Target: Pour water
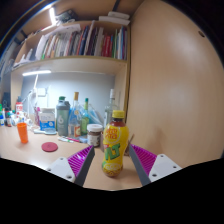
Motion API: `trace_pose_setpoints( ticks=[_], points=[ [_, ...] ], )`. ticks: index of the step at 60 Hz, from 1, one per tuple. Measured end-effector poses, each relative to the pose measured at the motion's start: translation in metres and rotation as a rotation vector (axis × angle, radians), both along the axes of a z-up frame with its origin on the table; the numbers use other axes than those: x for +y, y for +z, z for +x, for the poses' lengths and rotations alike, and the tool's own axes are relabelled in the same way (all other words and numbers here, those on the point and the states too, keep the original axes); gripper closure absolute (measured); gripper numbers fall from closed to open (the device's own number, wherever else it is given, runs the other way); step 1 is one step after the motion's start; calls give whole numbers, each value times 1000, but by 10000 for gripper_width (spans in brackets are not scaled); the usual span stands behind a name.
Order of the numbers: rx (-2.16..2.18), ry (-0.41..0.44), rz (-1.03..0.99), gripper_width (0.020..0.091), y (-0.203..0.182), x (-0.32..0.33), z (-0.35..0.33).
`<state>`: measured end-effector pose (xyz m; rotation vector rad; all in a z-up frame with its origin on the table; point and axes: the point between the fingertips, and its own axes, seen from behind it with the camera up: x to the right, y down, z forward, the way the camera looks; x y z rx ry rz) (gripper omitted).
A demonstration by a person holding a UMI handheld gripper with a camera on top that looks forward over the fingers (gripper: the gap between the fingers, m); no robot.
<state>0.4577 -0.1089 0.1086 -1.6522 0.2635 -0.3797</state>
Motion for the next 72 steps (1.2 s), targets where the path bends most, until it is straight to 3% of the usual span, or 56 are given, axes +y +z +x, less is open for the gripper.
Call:
trace_pose_setpoints(
  ticks=[6, 17, 18, 21, 28, 29, 37, 43, 52, 59, 67, 72],
  points=[
    [0, -26, -3, 312, -7, 26, 21],
    [83, 10, -39, 334, -30, 72, 33],
    [89, 13, -43, 362, -33, 74, 33],
    [97, -7, -54, 572, -38, 78, 41],
    [94, -31, 2, 616, -35, 80, 45],
    [99, -33, 3, 658, -35, 80, 44],
    [111, -45, -7, 748, -36, 78, 43],
    [33, -27, 5, 748, -7, 81, 22],
    [-286, 49, 3, 749, 85, 112, -45],
    [-786, 90, -43, 749, 156, 147, -123],
    [-1371, 112, -109, 752, 173, 193, -230],
    [-1559, 159, -187, 752, 149, 217, -270]
  ],
)
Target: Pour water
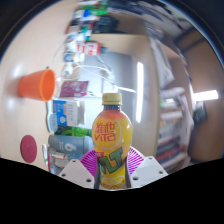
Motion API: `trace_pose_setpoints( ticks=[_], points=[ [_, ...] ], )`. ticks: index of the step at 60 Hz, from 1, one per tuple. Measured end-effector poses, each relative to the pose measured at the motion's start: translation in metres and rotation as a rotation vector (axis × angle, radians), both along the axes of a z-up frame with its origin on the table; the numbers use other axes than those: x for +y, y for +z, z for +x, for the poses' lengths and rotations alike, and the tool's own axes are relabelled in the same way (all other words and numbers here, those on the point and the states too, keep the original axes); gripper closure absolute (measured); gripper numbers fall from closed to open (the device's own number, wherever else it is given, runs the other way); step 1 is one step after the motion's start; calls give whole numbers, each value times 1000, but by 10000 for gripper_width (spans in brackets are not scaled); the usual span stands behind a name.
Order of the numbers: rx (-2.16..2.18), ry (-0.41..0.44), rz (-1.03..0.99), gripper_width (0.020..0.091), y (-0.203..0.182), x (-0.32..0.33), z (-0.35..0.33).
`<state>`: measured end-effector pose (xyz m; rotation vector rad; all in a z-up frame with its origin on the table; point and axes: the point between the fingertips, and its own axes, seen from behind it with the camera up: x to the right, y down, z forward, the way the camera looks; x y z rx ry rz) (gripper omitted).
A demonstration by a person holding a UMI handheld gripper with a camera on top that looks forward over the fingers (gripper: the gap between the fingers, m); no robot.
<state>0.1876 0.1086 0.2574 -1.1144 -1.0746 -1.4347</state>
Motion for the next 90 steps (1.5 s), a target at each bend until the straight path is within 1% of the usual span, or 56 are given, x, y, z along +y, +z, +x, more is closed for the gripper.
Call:
trace_pose_setpoints(
  ticks=[3, 10, 15, 27, 34, 37, 40, 43, 46, 47, 50, 52, 56, 57, 61, 62, 64, 65, 67, 71, 72, 73, 75, 87, 90],
  points=[
    [-143, 0, -33, 753, -15, 14, -21],
    [-544, 26, -39, 753, -28, 29, -60],
    [-701, 40, -72, 753, -44, 36, -70],
    [-776, 17, -109, 753, -53, 43, -69],
    [-743, -3, -88, 751, -45, 46, -63],
    [-656, -8, -76, 752, -36, 47, -57],
    [-475, -17, -62, 755, -21, 48, -46],
    [-222, -30, -38, 752, -6, 47, -29],
    [58, -13, -17, 753, -1, 40, -12],
    [140, -19, -17, 752, 5, 40, -6],
    [430, -19, 10, 751, 4, 38, 12],
    [652, 11, 0, 753, -7, 37, 15],
    [1111, 97, -34, 751, -43, 31, 13],
    [1189, 102, -76, 751, -44, 31, 15],
    [1458, 125, -113, 750, -74, 28, 18],
    [1497, 124, -128, 749, -76, 29, 21],
    [1590, 135, -96, 749, -109, 26, 14],
    [1597, 127, -127, 750, -105, 30, 22],
    [1606, 109, -165, 750, -114, 35, 30],
    [1573, 66, -215, 749, -145, 39, 38],
    [1592, 75, -170, 747, -172, 32, 30],
    [1577, 67, -202, 748, -163, 37, 37],
    [1599, 71, -205, 748, -171, 37, 34],
    [1625, 142, -215, 736, -179, 38, 27],
    [1625, 147, -213, 707, -178, 36, 28]
  ],
)
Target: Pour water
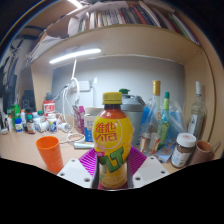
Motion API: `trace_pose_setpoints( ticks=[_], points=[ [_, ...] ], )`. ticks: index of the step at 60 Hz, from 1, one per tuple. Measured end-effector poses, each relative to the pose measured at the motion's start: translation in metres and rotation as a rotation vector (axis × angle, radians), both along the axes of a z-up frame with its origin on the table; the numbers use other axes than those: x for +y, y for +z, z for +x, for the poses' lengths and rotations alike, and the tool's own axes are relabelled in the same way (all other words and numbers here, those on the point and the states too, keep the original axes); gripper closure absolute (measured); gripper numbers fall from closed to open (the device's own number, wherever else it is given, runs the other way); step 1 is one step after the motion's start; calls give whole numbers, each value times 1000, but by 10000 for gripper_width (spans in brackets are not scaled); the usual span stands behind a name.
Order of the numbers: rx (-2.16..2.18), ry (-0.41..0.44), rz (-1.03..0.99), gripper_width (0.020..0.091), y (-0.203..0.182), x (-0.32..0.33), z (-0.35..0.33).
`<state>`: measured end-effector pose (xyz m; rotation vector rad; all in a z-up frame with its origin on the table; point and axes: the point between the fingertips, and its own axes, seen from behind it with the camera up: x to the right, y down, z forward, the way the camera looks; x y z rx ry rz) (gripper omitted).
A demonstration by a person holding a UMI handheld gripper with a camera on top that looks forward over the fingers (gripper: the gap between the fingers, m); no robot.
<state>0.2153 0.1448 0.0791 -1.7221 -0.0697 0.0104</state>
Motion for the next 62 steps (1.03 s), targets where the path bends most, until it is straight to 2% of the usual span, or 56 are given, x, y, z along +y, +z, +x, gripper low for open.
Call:
trace_pose_setpoints(
  ticks=[10, 12, 15, 18, 29, 36, 52, 62],
  points=[
    [4, -10, -1, 551, -1, -6, 2],
    [-18, -9, -26, 490, -6, -8, 3],
    [-44, -12, -47, 341, -10, -13, 5],
    [-58, -13, -50, 260, -11, -20, 4],
    [-102, 18, -98, 263, -15, -67, -7],
    [-109, -23, -143, 264, -16, -118, -4],
    [-120, -54, -20, 261, 40, -254, -24],
    [-74, -109, -11, 260, 45, -324, -23]
  ],
)
